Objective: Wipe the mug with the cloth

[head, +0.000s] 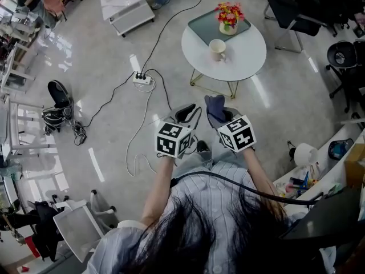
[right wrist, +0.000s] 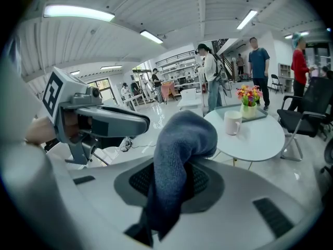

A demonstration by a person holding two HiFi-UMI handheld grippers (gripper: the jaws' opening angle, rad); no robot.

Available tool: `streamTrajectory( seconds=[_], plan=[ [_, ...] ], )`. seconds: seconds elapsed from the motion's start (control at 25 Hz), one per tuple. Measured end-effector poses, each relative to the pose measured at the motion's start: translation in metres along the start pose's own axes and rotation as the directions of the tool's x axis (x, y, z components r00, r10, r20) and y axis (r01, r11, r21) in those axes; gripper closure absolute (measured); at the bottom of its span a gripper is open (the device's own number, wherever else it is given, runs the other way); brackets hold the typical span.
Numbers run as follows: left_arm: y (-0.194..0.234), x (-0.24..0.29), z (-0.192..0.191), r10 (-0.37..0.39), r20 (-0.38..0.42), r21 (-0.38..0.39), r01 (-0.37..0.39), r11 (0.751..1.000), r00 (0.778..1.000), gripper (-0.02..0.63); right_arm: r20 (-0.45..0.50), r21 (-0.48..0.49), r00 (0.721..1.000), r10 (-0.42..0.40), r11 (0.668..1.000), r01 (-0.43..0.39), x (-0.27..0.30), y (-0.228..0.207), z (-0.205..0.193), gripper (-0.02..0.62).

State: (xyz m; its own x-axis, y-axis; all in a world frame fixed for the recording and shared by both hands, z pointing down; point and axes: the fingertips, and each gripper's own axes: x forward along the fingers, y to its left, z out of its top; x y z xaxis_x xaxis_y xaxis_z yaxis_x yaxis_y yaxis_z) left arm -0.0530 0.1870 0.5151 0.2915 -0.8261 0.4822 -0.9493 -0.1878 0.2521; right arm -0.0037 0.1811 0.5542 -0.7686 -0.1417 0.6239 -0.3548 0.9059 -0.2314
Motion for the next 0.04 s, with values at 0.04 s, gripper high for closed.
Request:
streamTrajectory(
  seconds=[0.04],
  plan=[
    [0.0004,0.0003,0.0000,0.000,0.004,-0.004,0.000,1.000,1.000,0.518,0.000,-0.002,1.000,0.000,1.000,0.000,0.0001,-0.0002,-0.0004,0.494]
  ],
)
